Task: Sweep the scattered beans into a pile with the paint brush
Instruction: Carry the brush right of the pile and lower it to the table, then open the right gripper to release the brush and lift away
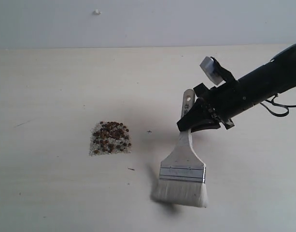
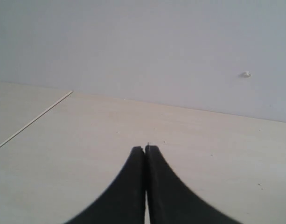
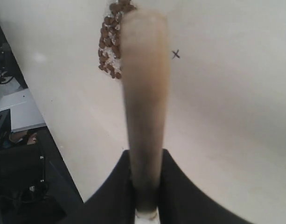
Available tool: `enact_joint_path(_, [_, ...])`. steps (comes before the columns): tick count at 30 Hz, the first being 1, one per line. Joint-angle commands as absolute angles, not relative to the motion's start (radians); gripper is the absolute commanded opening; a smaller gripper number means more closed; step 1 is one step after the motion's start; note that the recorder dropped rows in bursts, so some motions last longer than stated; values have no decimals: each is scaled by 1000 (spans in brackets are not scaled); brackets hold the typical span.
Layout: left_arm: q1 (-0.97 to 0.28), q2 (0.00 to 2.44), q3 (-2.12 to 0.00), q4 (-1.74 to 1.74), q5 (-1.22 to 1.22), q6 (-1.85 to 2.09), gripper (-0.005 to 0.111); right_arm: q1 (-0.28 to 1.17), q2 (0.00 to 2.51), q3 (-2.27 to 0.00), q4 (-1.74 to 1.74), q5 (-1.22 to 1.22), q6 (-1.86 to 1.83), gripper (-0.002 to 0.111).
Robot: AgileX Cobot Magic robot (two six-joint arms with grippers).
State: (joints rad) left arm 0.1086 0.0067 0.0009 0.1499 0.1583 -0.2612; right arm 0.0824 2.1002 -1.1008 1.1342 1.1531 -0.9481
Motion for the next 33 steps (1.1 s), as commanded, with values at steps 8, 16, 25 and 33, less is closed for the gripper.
enact_joint_path(8, [110, 0, 0, 153, 157, -261, 0, 88, 2175, -1104, 1149, 1153, -1000, 6])
enact_joint_path(16, [110, 0, 0, 153, 157, -261, 0, 88, 2175, -1104, 1211, 1106, -1053, 42])
enact_joint_path(25, [110, 0, 0, 153, 157, -261, 0, 76, 2035, -1104, 1216, 1010, -1078, 45])
enact_joint_path(33, [110, 0, 0, 153, 157, -261, 0, 76, 1746, -1092, 965, 820, -816, 13])
